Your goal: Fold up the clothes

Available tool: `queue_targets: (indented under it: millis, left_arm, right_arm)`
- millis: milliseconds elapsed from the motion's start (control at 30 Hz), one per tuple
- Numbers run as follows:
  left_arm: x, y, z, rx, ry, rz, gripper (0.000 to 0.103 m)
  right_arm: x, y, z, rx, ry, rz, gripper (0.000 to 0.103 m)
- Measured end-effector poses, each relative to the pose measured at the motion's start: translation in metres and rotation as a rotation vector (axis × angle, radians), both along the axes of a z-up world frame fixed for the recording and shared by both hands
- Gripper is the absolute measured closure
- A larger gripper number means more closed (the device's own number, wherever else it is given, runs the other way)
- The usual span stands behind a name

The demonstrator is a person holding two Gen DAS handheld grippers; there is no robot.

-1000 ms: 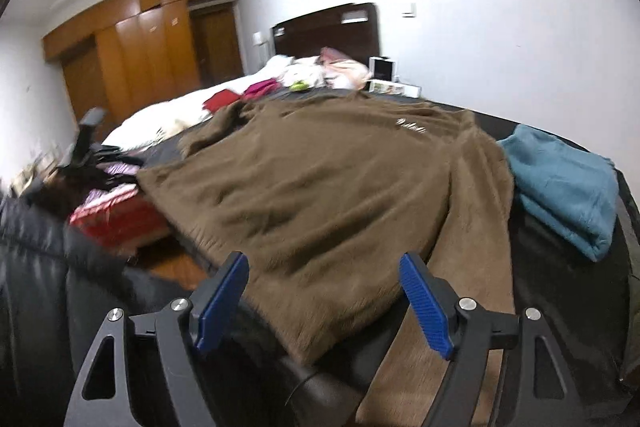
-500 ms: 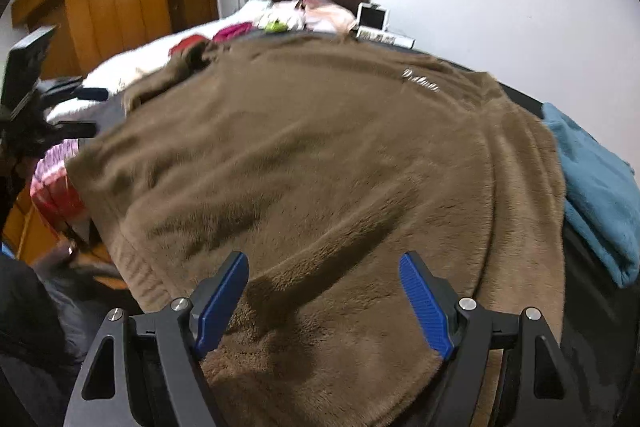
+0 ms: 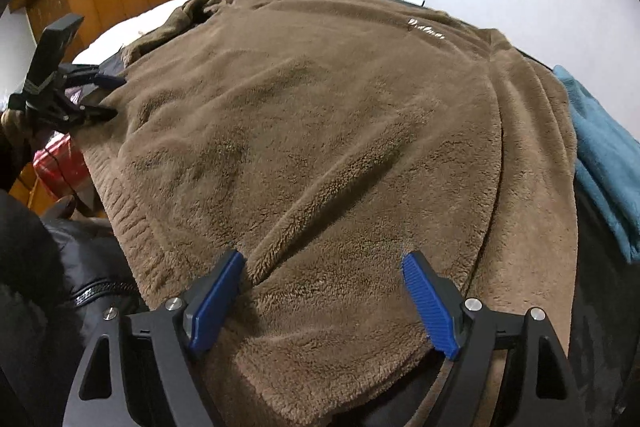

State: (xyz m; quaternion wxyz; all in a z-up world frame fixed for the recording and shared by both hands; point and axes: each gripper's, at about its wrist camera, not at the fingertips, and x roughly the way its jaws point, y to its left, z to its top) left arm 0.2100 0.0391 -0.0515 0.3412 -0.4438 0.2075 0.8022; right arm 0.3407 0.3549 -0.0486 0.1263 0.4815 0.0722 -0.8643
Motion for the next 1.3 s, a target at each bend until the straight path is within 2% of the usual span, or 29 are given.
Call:
queue_targets:
  millis: [133,233,333,500,600,767,933,1133,1233,1300]
  left_arm:
    - [-0.009,0.014,0.018,-0.073,0.088,-0.042,0.021]
    - [-0.028,0.024,0.044,-0.052,0.119,-0.045,0.020]
    - [-0.056,0.031,0.072,-0.005,0.120,-0.002,0.019]
    - [-0.119,0.032,0.105,0.091,0.072,0.119,0.019]
    - [-0.160,0.035,0.117,0.114,0.048,0.196,0.019]
    - [-0.210,0.055,0.126,0.157,0.006,0.231,0.018]
    - [-0.251,0.088,0.119,0.132,0.000,0.233,0.018]
    - [-0.302,0.121,0.087,0.105,-0.078,0.275,0.018]
    - [-0.328,0.132,0.069,0.100,-0.117,0.302,0.018]
    - [-0.344,0.138,0.060,0.108,-0.140,0.322,0.018]
  right_arm:
    - [-0.012,0.009,0.012,-0.037,-0.070,-0.012,0.019]
    - [-0.023,0.021,0.039,-0.047,-0.028,-0.050,0.019]
    - [-0.040,0.034,0.069,-0.038,0.017,-0.110,0.019]
    - [-0.078,0.048,0.109,0.030,0.078,-0.168,0.019]
    - [-0.111,0.052,0.131,0.072,0.108,-0.190,0.019]
    - [-0.179,0.065,0.158,0.005,0.121,-0.249,0.019]
    - [-0.260,0.068,0.156,0.054,0.110,-0.310,0.019]
    - [-0.352,0.077,0.111,0.152,0.011,-0.383,0.019]
    - [-0.384,0.089,0.088,0.125,-0.035,-0.411,0.019]
    - [-0.400,0.096,0.079,0.070,-0.050,-0.428,0.019]
